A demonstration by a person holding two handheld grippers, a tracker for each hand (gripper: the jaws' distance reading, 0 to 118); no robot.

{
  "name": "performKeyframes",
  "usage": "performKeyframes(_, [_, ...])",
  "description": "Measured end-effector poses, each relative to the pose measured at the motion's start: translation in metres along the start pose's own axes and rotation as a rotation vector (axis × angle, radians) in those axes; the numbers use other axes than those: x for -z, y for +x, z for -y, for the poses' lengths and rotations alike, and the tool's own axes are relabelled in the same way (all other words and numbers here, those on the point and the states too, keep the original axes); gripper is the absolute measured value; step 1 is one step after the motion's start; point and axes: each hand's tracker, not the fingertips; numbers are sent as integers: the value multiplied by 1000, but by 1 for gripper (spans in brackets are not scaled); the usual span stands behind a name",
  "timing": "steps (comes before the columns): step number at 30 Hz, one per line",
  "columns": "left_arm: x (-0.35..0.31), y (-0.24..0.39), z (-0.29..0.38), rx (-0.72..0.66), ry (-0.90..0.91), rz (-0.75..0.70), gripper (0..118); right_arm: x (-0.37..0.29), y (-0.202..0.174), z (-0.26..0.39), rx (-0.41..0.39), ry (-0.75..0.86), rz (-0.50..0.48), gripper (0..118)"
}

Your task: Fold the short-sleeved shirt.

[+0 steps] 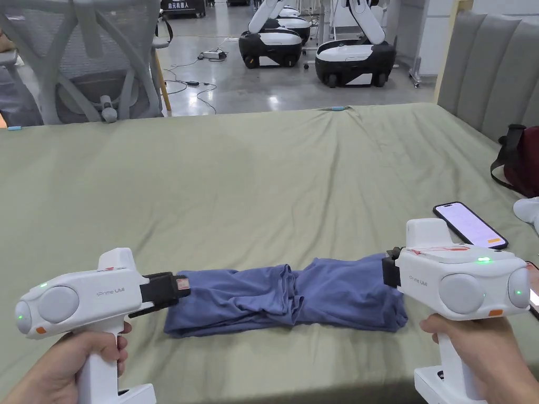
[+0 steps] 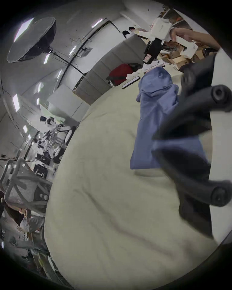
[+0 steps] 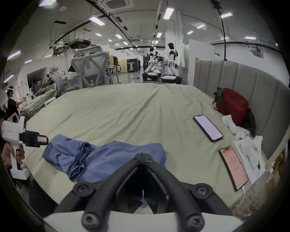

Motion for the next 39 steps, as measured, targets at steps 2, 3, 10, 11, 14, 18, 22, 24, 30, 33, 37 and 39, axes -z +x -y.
performKeyframes(2, [6, 9, 5, -11, 9, 16, 100, -2, 2, 2, 2, -7, -4, 0])
performKeyframes(3, [11, 9, 8, -23, 6, 20, 116, -2, 3, 3, 3, -12, -10, 0])
performKeyframes(10, [50, 19, 15, 7, -101, -8, 78, 0, 8, 8, 13, -28, 0, 0])
performKeyframes(11, [48, 23, 13, 20, -101, -35, 49, 0, 8, 8, 16, -28, 0, 0])
performKeyframes(14, [36, 20, 7, 1, -59, -6, 16, 0, 8, 10, 15, -32, -1, 0])
performKeyframes(18, [20, 11, 5, 2, -11, 23, 15, -1, 9, 11, 14, -35, -6, 0])
performKeyframes(22, [-8, -15, -1, 0, 23, -79, 15, -4, 12, 10, 12, -29, -1, 0])
performKeyframes(24, [-21, -36, -3, -49, 29, -120, 16, -5, 13, 9, 12, -26, 2, 0])
performKeyframes(30, [-31, -26, -2, -21, 24, -147, 16, -5, 10, 9, 23, -19, -4, 0])
performKeyframes(33, [-36, 2, -11, 22, 42, -131, 16, -6, 9, 9, 17, -18, -8, 0])
performKeyframes(37, [-46, 54, -25, 60, 97, 44, 16, -7, 9, 8, 10, -17, -8, 0])
performKeyframes(39, [-41, 82, -26, 95, 103, 103, 16, -9, 11, 8, 12, -15, -3, 0])
